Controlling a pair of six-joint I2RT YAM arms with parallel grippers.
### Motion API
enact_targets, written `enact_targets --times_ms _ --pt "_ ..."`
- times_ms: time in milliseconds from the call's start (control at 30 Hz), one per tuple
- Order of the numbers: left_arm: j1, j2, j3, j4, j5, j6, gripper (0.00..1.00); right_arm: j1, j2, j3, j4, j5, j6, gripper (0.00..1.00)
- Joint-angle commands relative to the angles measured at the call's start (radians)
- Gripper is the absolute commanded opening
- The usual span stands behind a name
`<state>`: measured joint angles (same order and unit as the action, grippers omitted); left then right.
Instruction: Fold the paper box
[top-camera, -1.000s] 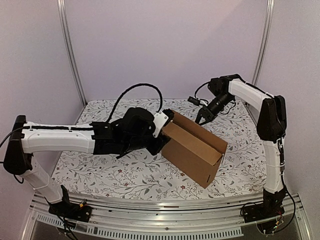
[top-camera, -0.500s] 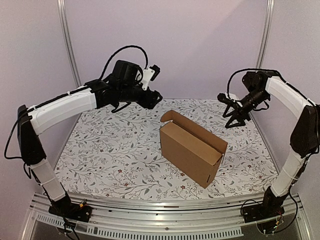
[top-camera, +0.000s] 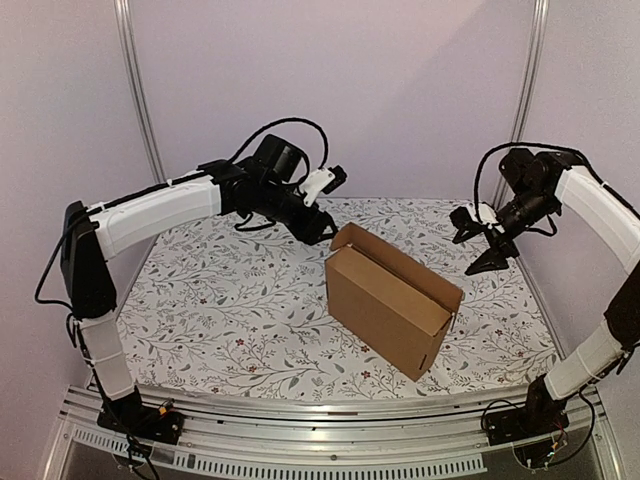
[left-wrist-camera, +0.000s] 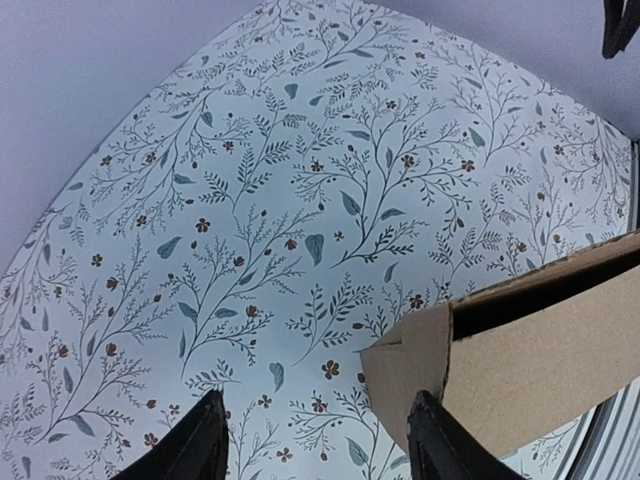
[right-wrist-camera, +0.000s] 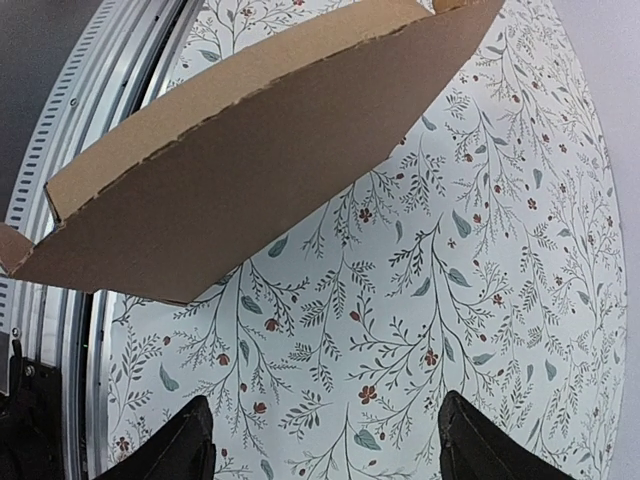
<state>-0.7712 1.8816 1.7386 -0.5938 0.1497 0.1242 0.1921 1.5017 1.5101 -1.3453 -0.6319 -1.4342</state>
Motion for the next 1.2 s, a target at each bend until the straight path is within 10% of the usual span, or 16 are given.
enact_targets --times_ms 0,533,1167 --pt "-0.016 -0.051 -0.010 -0.038 0.035 0.023 0.63 0.049 -0.027 -0.035 -0.457 -0.008 -0.019 0.76" --pt "-0.037 0.012 0.113 -0.247 0.067 0.102 0.61 0.180 -0.136 -0.112 -0.355 -0.038 0.156 0.63" --pt "-0.056 0.220 0.434 -0.437 0.100 0.081 0.28 0.195 -0.180 -0.162 -0.456 0.048 0.081 0.73"
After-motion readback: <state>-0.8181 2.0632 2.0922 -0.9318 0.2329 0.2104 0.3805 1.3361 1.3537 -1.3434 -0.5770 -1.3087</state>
